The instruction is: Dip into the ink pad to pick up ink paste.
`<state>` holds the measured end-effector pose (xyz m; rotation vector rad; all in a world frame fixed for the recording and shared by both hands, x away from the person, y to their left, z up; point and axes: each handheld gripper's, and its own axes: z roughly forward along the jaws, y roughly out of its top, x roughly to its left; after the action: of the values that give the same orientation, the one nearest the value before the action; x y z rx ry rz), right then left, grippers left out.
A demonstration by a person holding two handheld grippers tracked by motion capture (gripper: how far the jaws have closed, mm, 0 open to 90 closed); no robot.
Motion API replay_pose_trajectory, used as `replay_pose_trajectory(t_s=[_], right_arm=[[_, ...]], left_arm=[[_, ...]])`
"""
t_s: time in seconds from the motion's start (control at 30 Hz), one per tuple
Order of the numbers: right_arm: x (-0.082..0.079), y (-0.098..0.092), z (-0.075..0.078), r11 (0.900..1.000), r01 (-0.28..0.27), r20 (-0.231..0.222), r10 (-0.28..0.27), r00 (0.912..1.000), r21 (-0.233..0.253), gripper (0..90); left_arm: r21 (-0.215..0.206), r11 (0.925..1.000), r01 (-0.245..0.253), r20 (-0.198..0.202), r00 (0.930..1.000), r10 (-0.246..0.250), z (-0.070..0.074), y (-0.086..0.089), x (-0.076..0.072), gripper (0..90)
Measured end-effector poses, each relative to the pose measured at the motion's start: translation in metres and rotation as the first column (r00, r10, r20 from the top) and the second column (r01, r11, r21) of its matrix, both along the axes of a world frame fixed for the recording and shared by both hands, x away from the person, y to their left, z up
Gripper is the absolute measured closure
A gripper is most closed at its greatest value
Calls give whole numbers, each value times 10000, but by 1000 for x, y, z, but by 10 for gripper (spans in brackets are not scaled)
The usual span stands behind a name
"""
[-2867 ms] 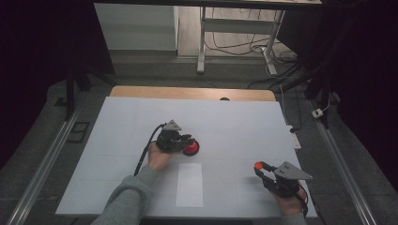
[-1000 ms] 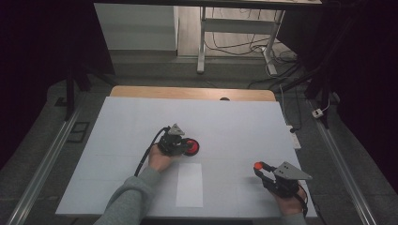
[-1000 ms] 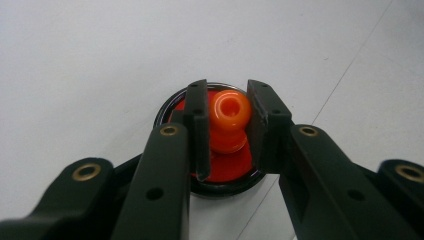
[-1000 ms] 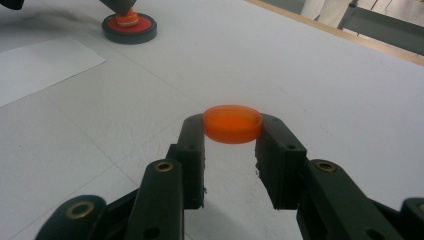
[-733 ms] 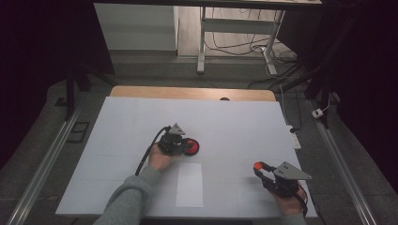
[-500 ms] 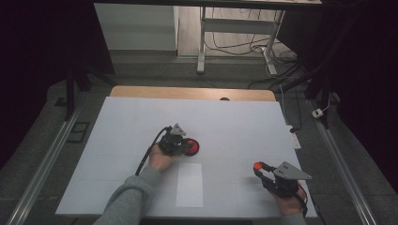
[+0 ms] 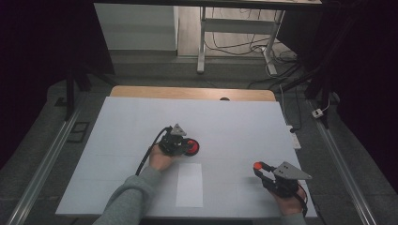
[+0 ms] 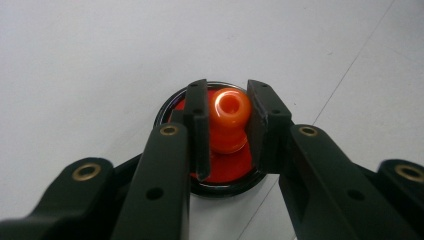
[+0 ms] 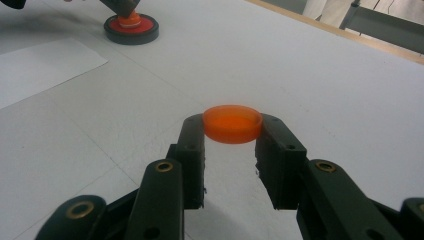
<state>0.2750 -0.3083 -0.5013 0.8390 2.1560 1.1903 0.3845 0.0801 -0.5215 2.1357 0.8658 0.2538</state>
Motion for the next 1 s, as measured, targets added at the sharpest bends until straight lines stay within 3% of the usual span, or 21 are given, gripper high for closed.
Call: replay_pose_trajectory(t_s=[0.07, 0.13, 0.2, 0.27, 0.5, 0.67, 1.0], right_arm=[[0, 0, 0, 10000, -20, -8, 20, 10000, 48, 645], [0, -1, 0, 10000, -13, -2, 13, 10000, 78, 645], [0, -1, 0, 10000, 36, 9, -36, 10000, 52, 645], [0, -2, 0, 10000, 13, -7, -13, 10000, 92, 645], [0, 0, 1, 10000, -27, 34, 27, 10000, 55, 645], [0, -1, 1, 9999, -10, 8, 10, 10000, 102, 645], [0, -1, 1, 10000, -21, 17, 21, 10000, 60, 645]], left_arm=[[-159, 9999, 35, -174, 9998, -38, 1, 2, 3, 725], [-825, 9965, -137, -382, 9992, 106, 2, 9, 5, 724], [-1424, 9892, -349, -281, 9991, 312, 7, 16, 6, 724], [-1514, 9879, -331, -102, 9994, 319, 16, 19, 5, 724], [-1186, 9929, 9, 363, 9993, 34, 33, 17, 1, 724], [-738, 9972, 132, 263, 9996, -113, 26, 11, 3, 724], [-259, 9997, 43, 105, 9999, -40, 18, 6, 8, 724]])
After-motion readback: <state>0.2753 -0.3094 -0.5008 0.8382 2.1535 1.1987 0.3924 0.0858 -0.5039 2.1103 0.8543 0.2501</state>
